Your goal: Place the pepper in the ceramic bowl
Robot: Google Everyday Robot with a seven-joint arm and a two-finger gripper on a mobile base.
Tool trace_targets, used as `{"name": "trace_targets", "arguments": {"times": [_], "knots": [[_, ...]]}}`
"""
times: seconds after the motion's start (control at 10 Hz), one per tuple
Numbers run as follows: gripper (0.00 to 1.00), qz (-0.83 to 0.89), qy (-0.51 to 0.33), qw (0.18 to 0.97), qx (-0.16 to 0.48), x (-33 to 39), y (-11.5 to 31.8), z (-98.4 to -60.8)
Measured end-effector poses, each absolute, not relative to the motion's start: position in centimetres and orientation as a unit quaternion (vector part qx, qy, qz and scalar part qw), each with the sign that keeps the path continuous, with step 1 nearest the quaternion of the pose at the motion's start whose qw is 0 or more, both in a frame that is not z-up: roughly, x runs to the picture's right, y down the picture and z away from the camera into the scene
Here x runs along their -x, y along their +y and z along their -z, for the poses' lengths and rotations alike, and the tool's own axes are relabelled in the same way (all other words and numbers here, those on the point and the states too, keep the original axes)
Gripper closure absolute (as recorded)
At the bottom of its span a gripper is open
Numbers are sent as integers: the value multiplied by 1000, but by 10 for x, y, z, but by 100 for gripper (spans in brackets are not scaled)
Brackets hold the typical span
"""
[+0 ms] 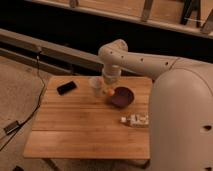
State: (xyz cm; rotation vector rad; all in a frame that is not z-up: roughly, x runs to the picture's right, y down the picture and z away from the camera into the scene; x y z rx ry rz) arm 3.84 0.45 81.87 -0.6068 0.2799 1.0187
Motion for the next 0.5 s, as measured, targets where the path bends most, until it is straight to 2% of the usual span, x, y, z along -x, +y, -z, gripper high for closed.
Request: {"name": "trace_targets", "arguments": {"times": [0.5], "knots": [[100,-547,156,772,283,-71,14,-845]]}}
